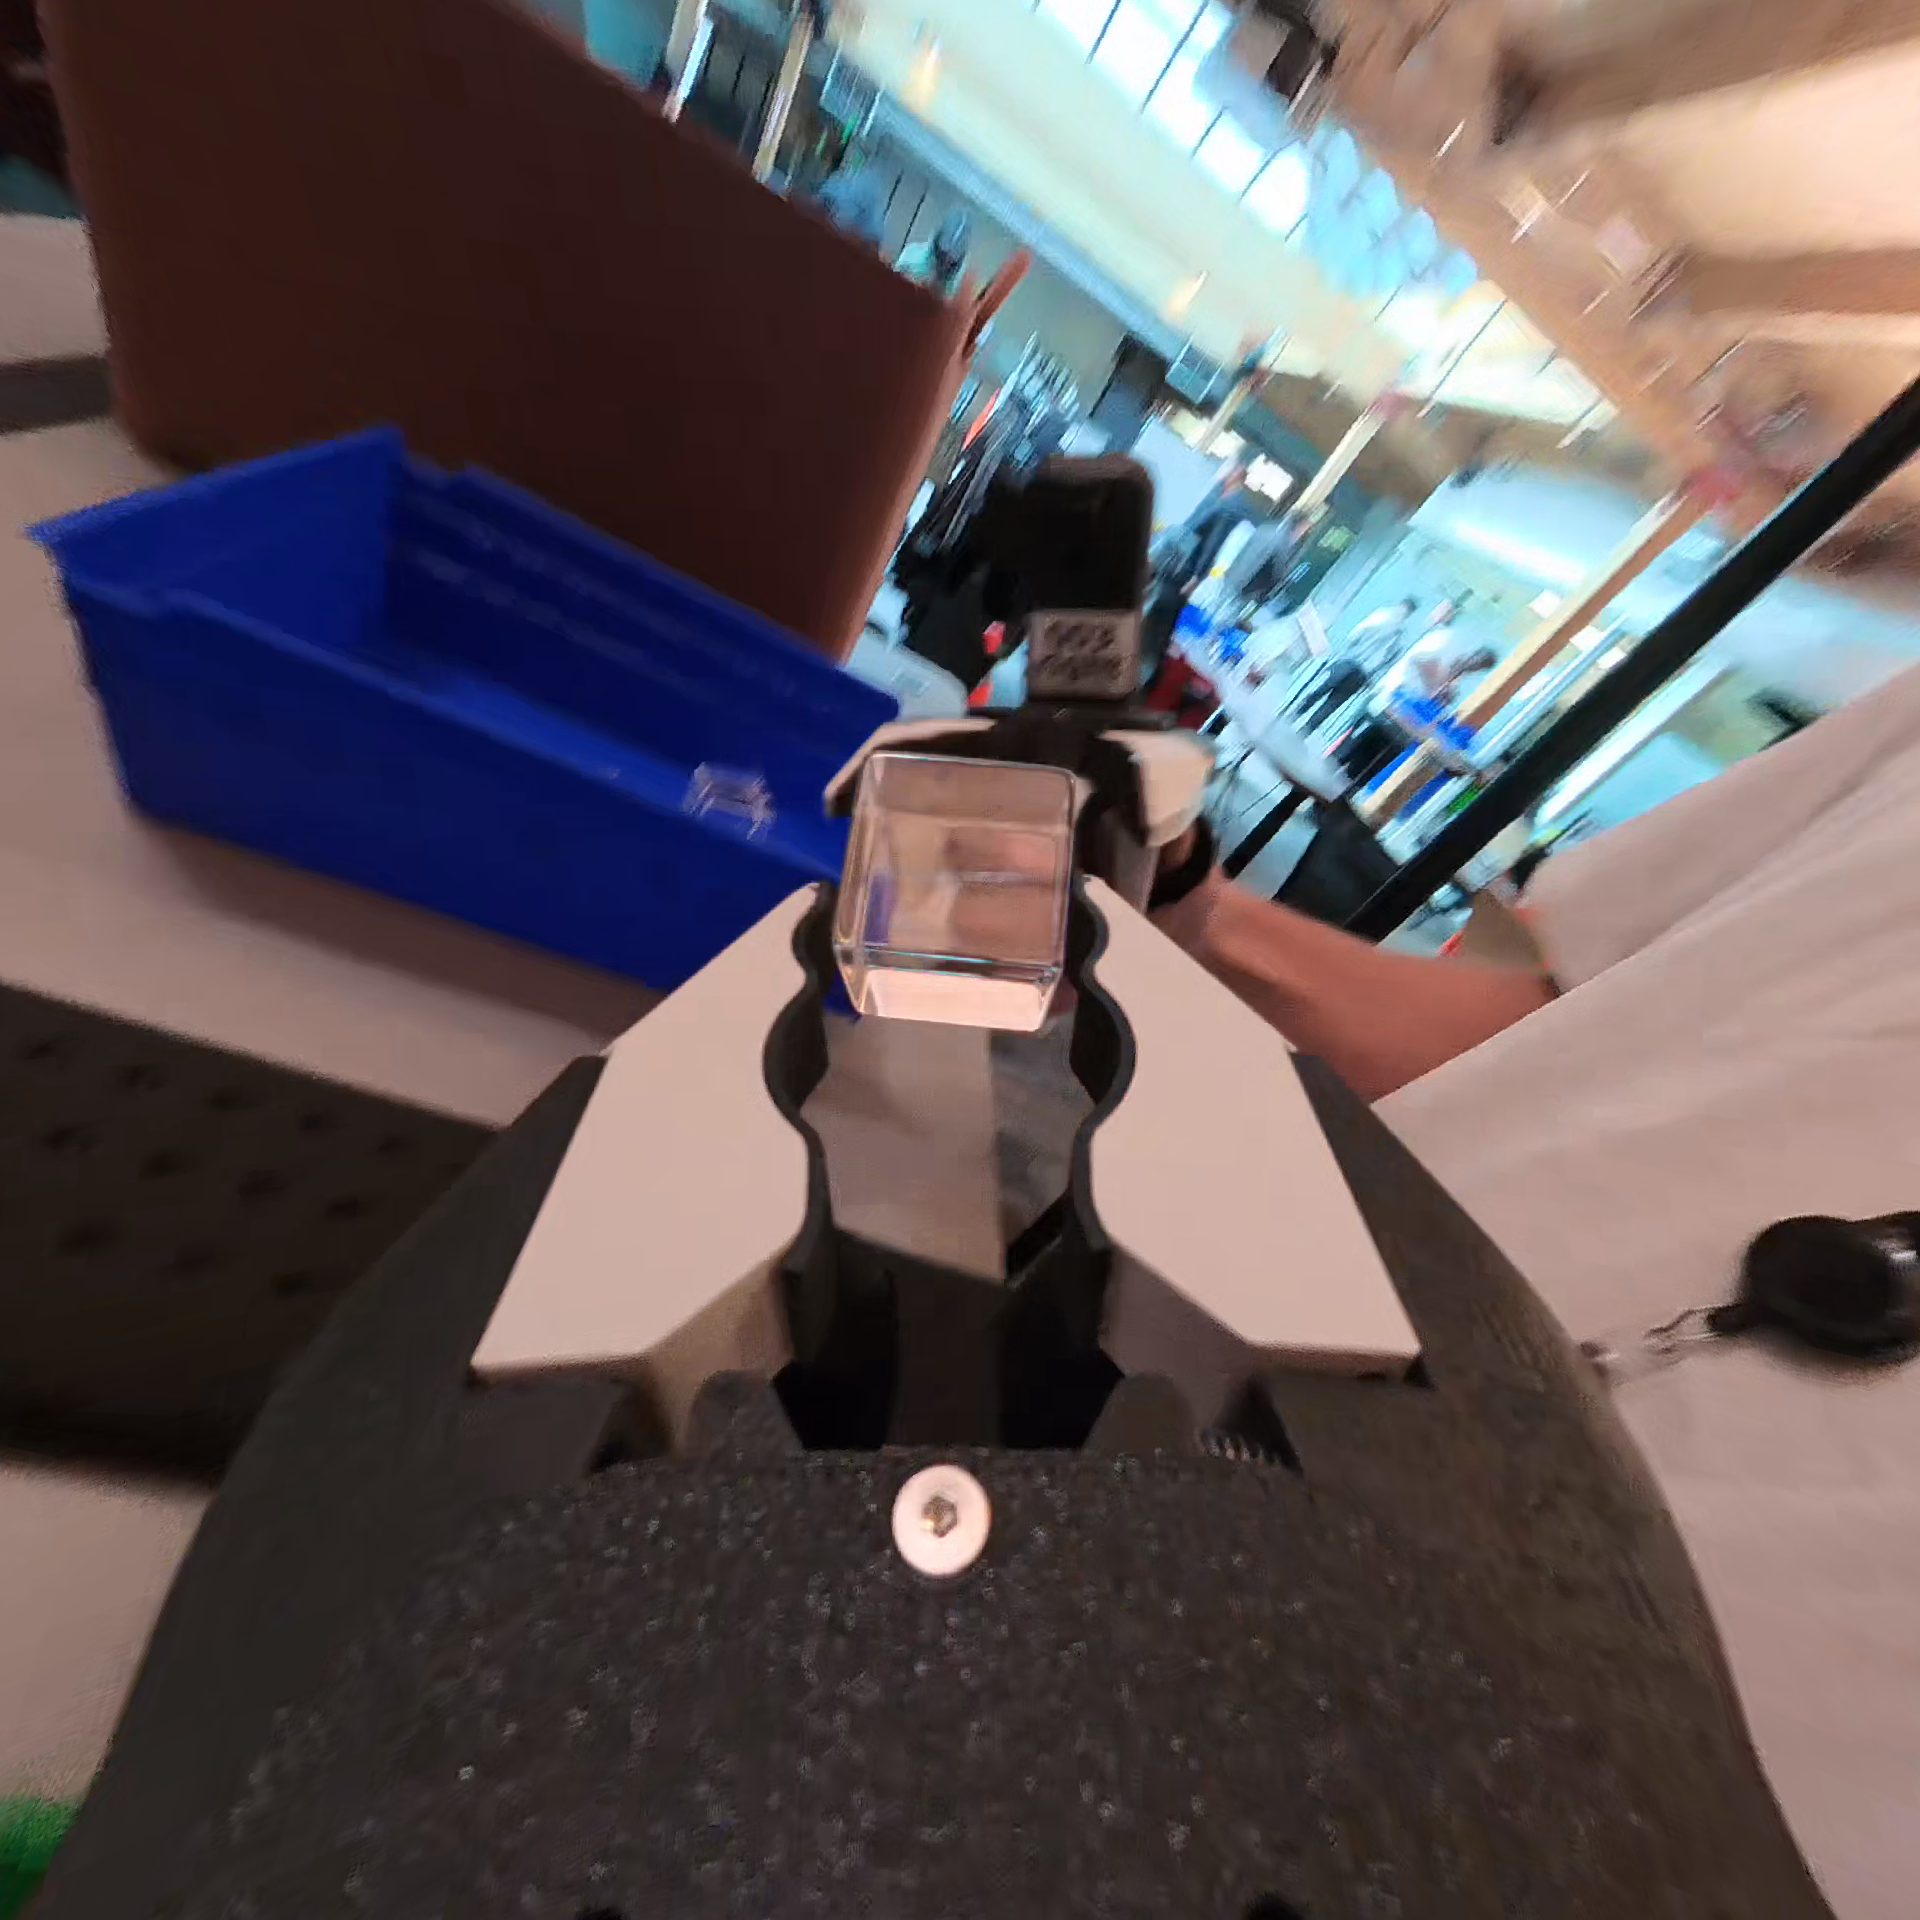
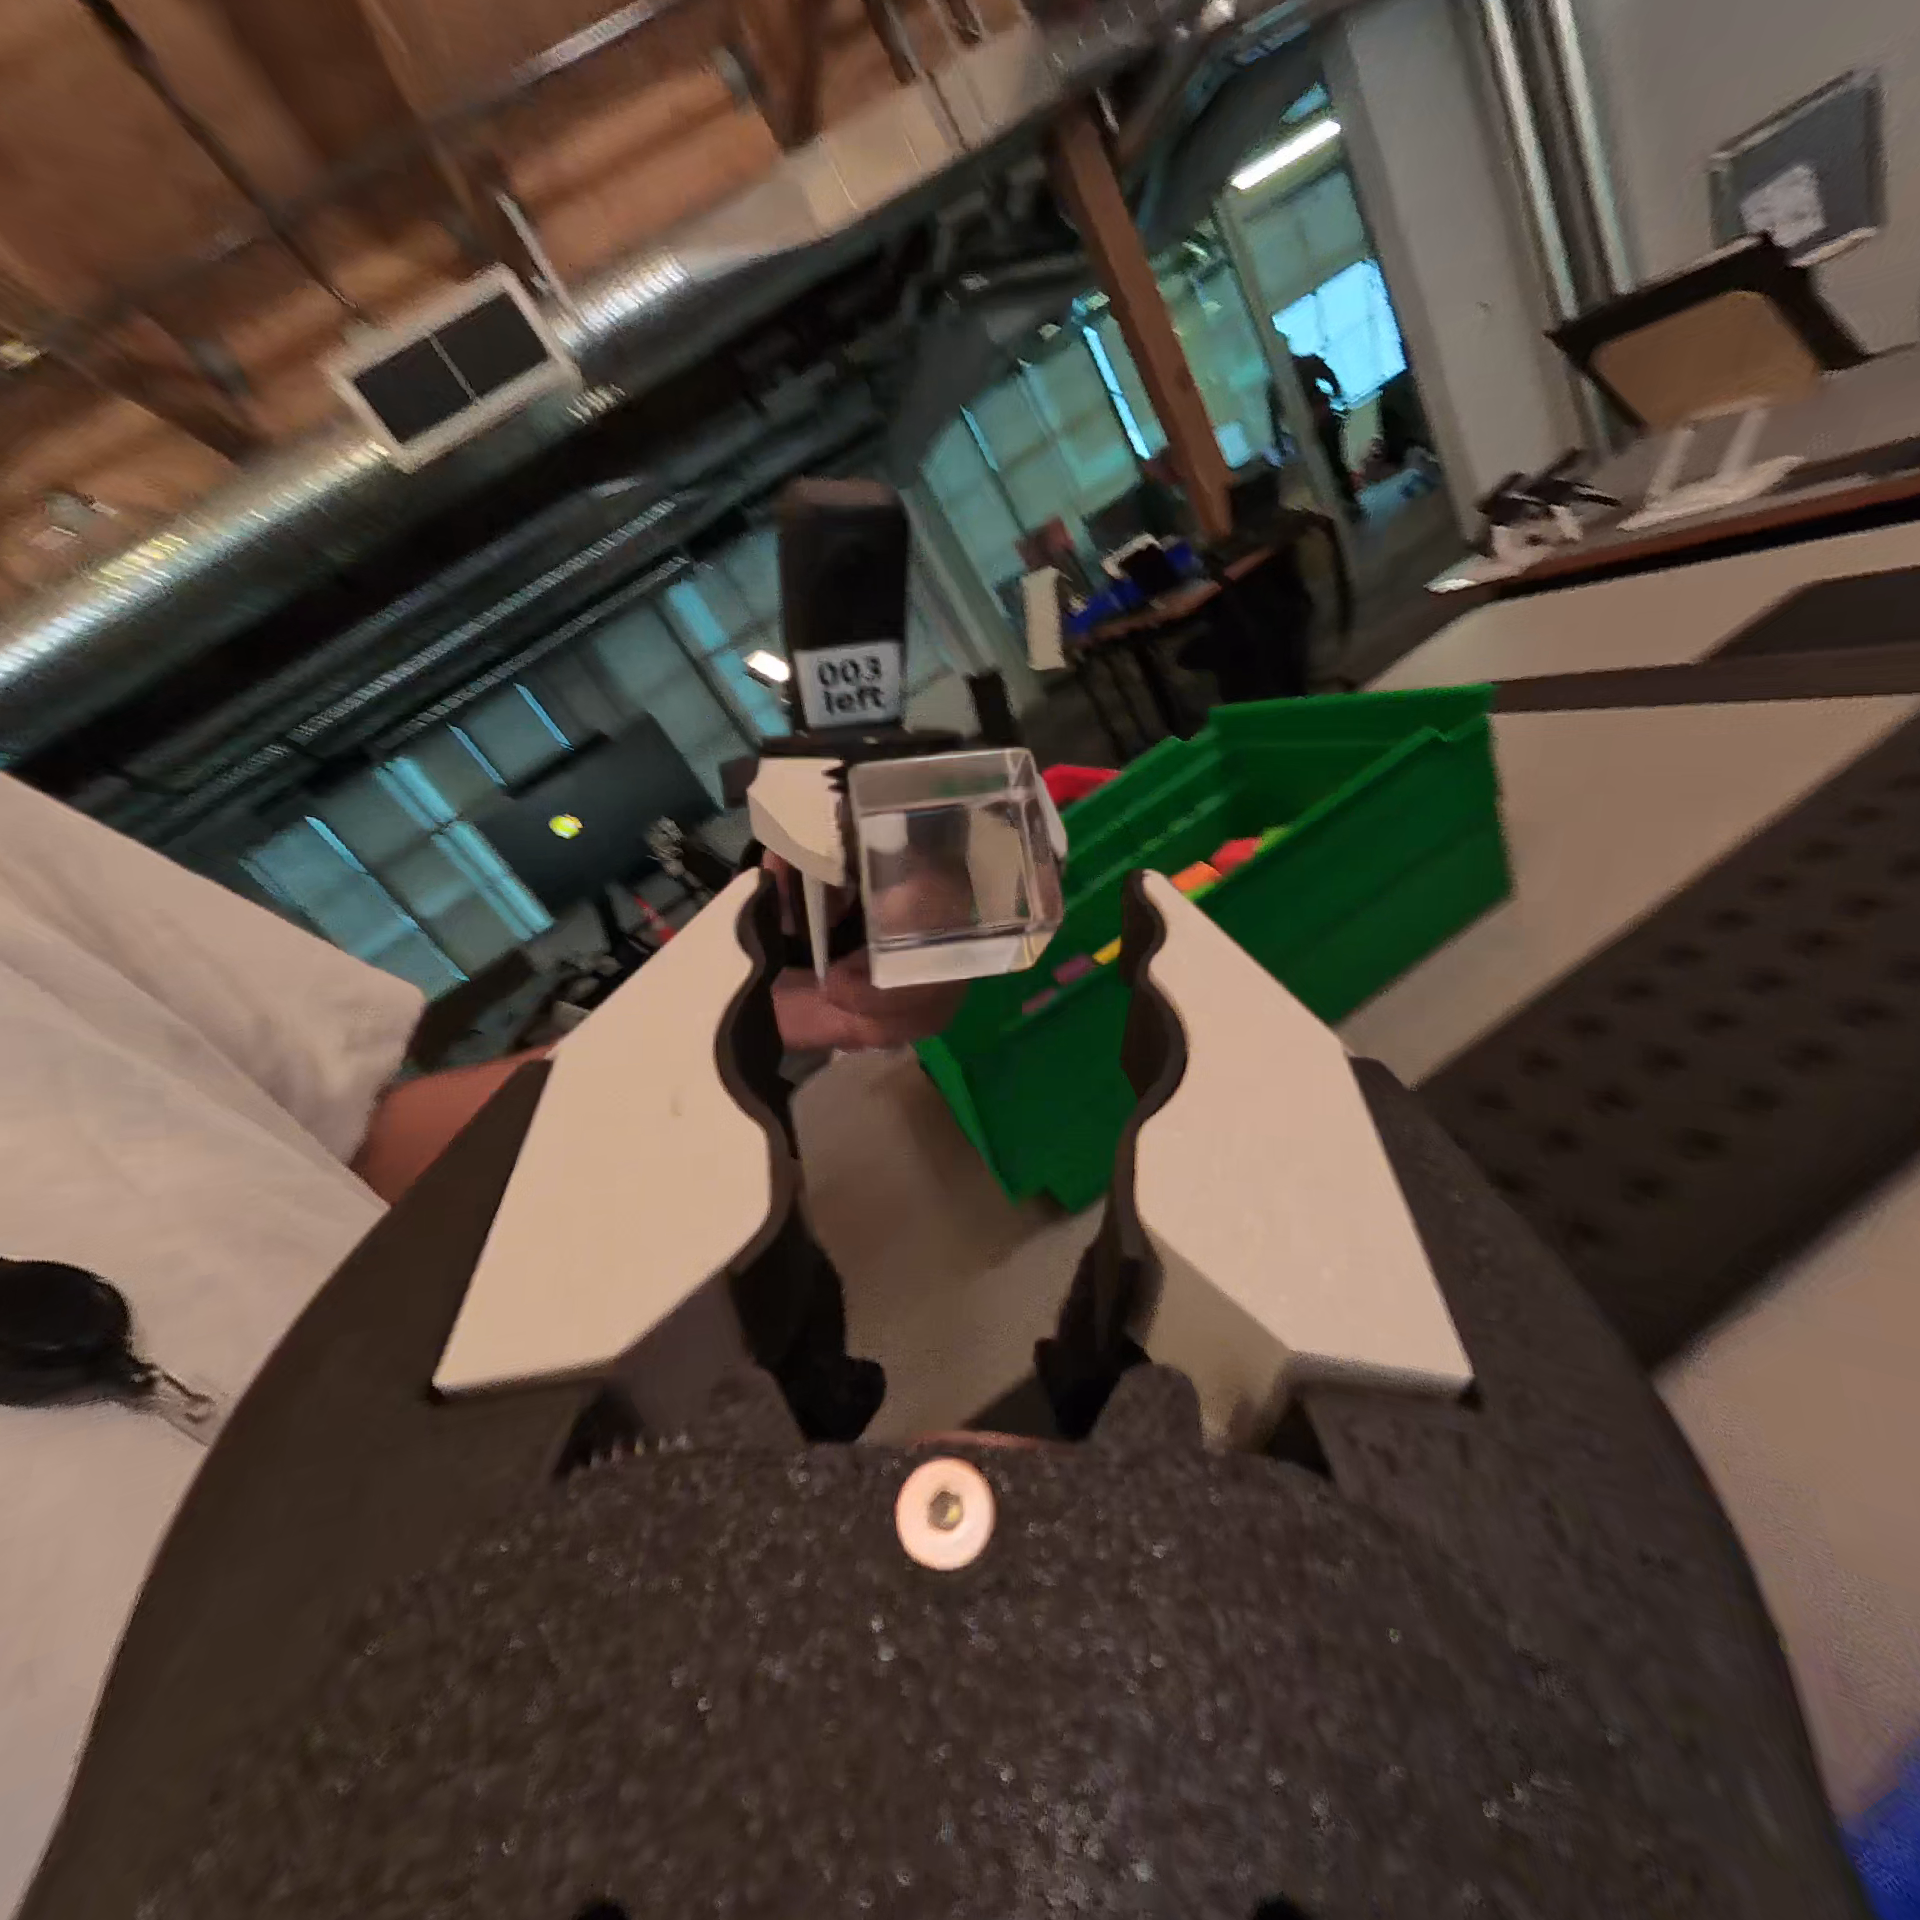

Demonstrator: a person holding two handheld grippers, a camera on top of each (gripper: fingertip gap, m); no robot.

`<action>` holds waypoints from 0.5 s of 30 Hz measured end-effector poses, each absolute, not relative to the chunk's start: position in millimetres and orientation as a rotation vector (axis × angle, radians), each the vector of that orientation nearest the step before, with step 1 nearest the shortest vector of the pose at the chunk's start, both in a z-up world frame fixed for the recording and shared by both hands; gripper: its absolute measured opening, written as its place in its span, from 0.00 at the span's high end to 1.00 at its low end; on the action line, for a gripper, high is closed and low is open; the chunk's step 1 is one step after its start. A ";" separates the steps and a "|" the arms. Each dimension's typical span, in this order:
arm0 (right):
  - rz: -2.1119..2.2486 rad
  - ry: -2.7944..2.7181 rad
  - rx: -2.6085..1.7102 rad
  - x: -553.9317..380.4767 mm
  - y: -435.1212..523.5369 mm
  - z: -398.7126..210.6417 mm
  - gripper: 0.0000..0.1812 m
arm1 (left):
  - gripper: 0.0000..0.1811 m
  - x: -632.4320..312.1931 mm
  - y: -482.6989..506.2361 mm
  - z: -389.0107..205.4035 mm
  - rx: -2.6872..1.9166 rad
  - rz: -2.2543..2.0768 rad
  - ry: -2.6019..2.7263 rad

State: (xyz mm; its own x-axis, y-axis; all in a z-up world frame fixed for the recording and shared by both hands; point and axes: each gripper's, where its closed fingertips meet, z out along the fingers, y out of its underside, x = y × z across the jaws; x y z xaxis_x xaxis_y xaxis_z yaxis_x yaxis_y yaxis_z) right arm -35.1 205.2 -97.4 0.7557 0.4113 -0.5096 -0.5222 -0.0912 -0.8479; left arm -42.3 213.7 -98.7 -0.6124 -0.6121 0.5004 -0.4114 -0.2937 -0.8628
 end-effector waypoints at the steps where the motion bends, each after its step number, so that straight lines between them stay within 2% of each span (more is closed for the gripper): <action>1: 0.802 0.088 -1.448 -37.8 208.8 -93.2 0.65 | 0.75 -44.7 212.2 -91.8 -1.287 -2.091 1.731; 4: 0.829 0.039 -1.467 -46.3 217.3 -92.1 0.67 | 0.75 -46.5 210.5 -78.8 -1.270 -2.199 1.623; 6: 0.867 0.007 -1.441 -51.3 215.2 -84.2 0.77 | 0.75 -45.2 209.4 -77.9 -1.275 -2.212 1.586; 12: 0.824 -0.010 -1.477 -45.9 211.7 -83.0 0.77 | 0.74 -44.4 208.0 -80.2 -1.308 -2.186 1.537; 15: 0.666 -0.005 -1.592 -13.1 206.0 -90.8 0.77 | 0.66 -49.6 214.5 -96.4 -1.368 -2.046 1.570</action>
State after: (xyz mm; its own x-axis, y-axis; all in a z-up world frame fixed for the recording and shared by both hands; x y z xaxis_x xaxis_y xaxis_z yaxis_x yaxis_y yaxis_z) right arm -13.1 206.0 -90.8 0.8281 0.3843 -0.4080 -0.3782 -0.1541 -0.9128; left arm -49.6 214.5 -96.4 -0.5415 -0.6526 0.5300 -0.3431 -0.4039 -0.8480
